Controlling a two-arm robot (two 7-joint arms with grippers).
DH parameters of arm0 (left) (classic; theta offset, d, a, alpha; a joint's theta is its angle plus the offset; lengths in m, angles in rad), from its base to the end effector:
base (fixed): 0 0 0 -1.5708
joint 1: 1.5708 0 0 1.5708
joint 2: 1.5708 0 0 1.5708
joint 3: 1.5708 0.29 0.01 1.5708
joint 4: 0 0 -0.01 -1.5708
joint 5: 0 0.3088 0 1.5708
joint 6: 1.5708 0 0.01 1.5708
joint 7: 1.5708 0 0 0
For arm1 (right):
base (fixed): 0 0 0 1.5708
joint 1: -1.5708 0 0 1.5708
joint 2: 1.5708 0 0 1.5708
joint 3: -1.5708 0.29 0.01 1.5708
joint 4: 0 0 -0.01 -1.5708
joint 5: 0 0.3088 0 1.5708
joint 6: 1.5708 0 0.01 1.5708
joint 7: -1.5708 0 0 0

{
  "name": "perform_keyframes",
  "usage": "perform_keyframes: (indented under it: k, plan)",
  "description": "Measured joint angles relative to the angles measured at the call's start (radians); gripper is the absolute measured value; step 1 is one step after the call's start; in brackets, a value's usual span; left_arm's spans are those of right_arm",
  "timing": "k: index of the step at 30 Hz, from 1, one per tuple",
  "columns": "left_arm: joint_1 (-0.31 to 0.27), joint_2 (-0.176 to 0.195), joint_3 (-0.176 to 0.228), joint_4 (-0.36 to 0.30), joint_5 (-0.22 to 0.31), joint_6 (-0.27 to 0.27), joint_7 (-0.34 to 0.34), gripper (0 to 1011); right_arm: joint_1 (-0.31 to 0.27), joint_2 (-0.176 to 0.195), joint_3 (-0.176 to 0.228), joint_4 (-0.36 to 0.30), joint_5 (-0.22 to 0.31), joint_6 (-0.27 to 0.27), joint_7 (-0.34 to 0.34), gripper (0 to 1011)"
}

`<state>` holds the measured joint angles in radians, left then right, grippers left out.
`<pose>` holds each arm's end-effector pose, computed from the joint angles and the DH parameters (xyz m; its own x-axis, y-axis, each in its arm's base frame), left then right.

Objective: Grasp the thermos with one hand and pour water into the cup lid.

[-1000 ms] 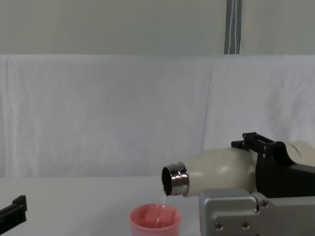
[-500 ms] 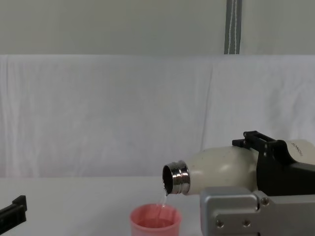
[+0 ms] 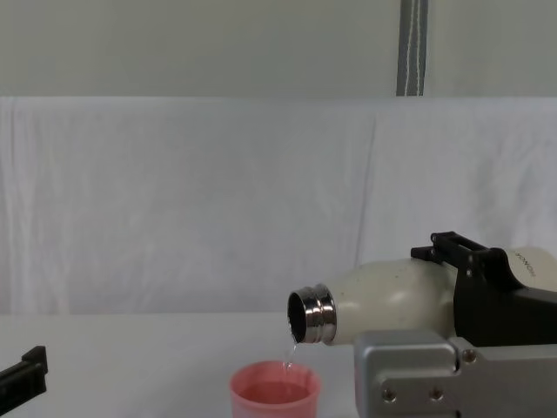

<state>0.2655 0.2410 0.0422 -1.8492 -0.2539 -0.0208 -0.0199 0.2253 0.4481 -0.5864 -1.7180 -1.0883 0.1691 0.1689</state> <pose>0.2529 0.0375 -0.2853 0.1246 0.9917 -0.0327 -0.9921 0.1240 -0.0176 0.3346 0.0518 -0.2379 0.0778 0.0358 0.9963 0.9085 0.4091 -0.0856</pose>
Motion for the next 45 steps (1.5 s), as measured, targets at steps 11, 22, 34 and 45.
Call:
perform_keyframes:
  k: [11, 22, 34, 45]
  plan:
    - [0.000, 0.000, 0.000, 0.000, 0.000, 0.000, 0.000, 1001, 0.002, -0.001, 0.000, 0.004, 0.001, -0.001, 0.000, 950]
    - [0.000, 0.000, 0.000, 0.000, 0.000, 0.000, 0.000, 1001, 0.000, -0.006, 0.002, 0.005, 0.010, -0.001, -0.002, 950]
    - [0.000, 0.000, 0.000, 0.000, 0.000, 0.000, 0.000, 1001, -0.022, -0.030, 0.039, 0.006, 0.104, -0.045, -0.033, 950]
    - [0.000, 0.000, 0.000, 0.000, 0.000, 0.000, 0.000, 1001, -0.054, -0.067, 0.102, 0.005, 0.281, -0.126, -0.054, 950]
